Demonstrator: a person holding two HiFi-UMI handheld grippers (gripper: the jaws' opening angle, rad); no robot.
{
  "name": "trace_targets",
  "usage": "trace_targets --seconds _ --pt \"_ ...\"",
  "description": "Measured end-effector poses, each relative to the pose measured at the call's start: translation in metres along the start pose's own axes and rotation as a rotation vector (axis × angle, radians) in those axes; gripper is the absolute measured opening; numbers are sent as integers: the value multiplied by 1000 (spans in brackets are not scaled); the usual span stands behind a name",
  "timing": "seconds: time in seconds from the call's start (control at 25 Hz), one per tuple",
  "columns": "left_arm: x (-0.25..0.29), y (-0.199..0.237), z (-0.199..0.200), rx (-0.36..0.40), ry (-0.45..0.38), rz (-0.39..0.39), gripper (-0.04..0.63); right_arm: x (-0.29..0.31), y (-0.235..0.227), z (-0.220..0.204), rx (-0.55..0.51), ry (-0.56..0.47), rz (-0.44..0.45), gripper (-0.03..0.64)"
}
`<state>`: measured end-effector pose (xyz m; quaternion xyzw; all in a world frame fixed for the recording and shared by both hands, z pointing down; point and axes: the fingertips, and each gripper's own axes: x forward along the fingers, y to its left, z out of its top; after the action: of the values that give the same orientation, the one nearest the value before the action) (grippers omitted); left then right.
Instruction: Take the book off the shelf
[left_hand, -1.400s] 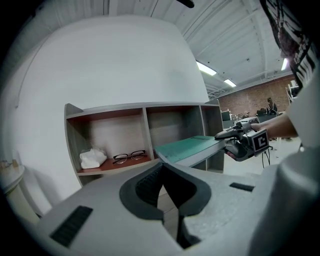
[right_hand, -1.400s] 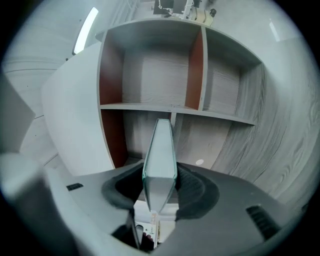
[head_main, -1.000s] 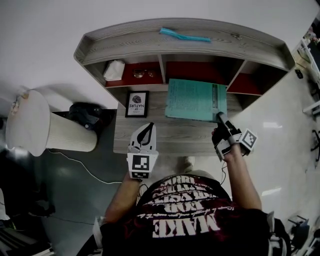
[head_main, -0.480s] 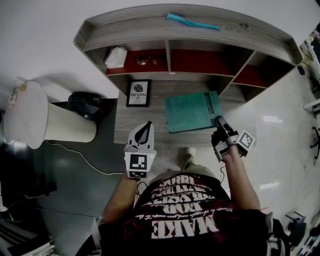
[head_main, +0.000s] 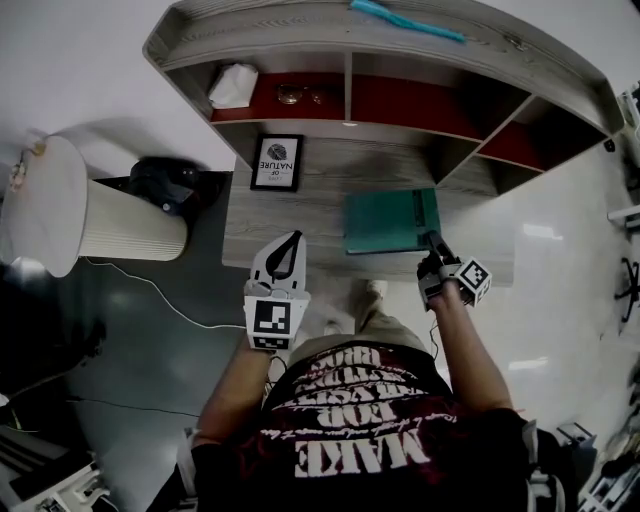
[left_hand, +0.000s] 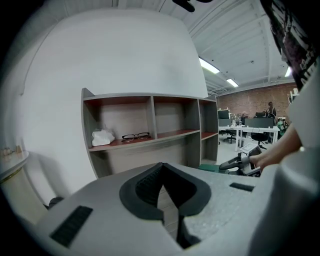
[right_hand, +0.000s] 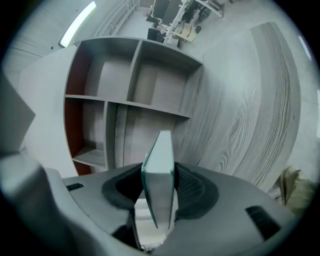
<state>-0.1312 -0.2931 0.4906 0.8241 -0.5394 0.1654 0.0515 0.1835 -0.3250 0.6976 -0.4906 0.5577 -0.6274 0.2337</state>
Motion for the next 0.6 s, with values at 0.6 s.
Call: trace_targets --seconds 0.6 --pt "-8 -8 8 39 5 3 -2 25 -97 -8 -258 73 -247 257"
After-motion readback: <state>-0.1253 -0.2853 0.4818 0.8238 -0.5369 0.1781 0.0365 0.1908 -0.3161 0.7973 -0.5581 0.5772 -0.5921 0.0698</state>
